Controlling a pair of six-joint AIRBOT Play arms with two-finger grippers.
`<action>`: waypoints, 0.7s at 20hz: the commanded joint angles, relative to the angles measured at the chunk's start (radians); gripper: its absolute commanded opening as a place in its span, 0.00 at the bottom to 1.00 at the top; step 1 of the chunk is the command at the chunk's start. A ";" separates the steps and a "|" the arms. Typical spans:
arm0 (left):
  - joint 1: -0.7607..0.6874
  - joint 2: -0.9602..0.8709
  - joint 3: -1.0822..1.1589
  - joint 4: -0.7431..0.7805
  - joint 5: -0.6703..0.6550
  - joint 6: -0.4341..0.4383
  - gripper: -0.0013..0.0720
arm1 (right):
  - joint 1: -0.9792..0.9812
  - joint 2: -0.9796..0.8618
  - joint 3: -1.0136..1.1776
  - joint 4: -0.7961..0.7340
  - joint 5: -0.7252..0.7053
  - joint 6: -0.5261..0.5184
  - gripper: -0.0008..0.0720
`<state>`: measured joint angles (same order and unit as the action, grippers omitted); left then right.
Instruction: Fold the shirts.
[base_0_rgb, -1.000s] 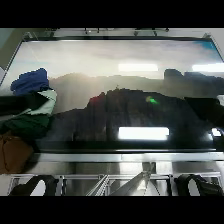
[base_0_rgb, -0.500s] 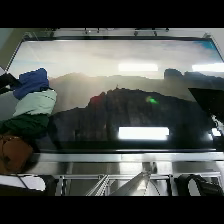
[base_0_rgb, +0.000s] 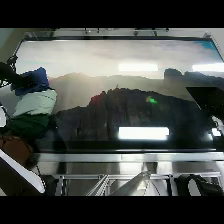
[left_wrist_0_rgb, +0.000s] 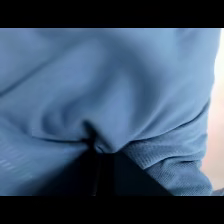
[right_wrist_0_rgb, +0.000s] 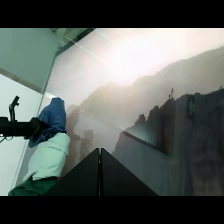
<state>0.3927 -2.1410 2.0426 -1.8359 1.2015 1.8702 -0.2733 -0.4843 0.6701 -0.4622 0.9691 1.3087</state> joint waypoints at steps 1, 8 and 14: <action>-0.033 0.027 0.007 -0.076 0.023 0.021 0.04 | 0.001 -0.009 0.000 0.000 -0.001 0.000 0.04; -0.302 0.364 0.007 -0.705 0.174 0.206 0.04 | 0.001 -0.022 0.000 0.000 0.000 0.000 0.04; -0.634 0.607 -0.106 -0.585 0.264 0.190 0.04 | 0.001 -0.023 0.000 -0.009 0.005 0.000 0.04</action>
<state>-0.1040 -1.6367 2.0045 -2.4649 1.4277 2.0624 -0.2733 -0.5060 0.6701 -0.4690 0.9703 1.3087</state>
